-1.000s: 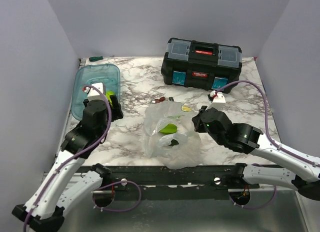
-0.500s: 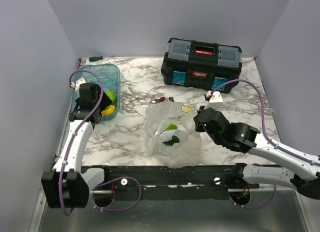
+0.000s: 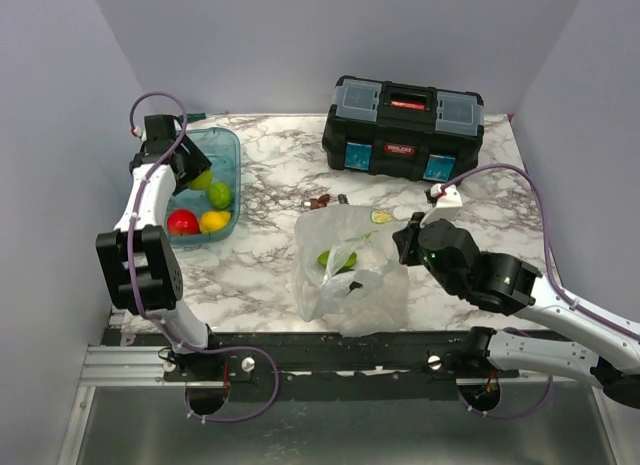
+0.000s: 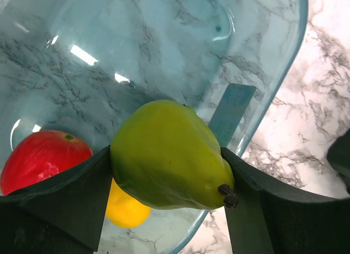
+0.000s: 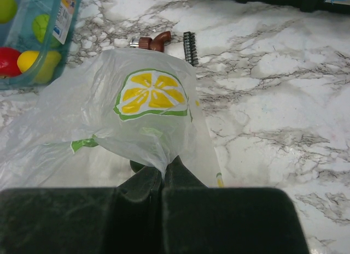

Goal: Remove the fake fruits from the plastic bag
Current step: Place the fake fruit in the bin.

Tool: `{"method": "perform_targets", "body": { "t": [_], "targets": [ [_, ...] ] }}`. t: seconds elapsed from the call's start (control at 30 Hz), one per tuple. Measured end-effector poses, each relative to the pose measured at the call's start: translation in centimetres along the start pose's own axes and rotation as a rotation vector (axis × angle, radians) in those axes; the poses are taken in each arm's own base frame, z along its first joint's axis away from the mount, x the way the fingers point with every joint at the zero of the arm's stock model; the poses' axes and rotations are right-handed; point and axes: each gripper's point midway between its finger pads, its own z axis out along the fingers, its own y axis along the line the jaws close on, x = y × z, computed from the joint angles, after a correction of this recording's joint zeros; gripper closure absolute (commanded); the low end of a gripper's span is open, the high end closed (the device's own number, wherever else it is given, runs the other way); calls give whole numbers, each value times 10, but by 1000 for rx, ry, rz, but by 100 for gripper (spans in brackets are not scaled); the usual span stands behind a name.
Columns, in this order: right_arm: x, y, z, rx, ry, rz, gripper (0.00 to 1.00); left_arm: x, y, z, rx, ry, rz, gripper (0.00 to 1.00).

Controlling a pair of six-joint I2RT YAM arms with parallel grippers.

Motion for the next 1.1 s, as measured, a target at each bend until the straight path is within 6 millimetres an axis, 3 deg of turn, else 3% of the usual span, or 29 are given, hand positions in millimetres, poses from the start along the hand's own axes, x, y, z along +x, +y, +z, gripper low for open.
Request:
{"method": "perform_targets", "body": {
  "t": [0.27,0.43,0.73,1.1],
  "targets": [
    [-2,1,-3,-5,1,1,99,-10,18,30,-169,58,29,100],
    [-4,3,-2,-6,6,3,99,8,43,41,-289,126,20,100],
    [2,7,1,-10,31,30,99,26,64,61,-411,221,-37,100],
    [-7,11,-5,-25,23,73,99,32,66,63,-422,256,-85,74]
  ]
}}
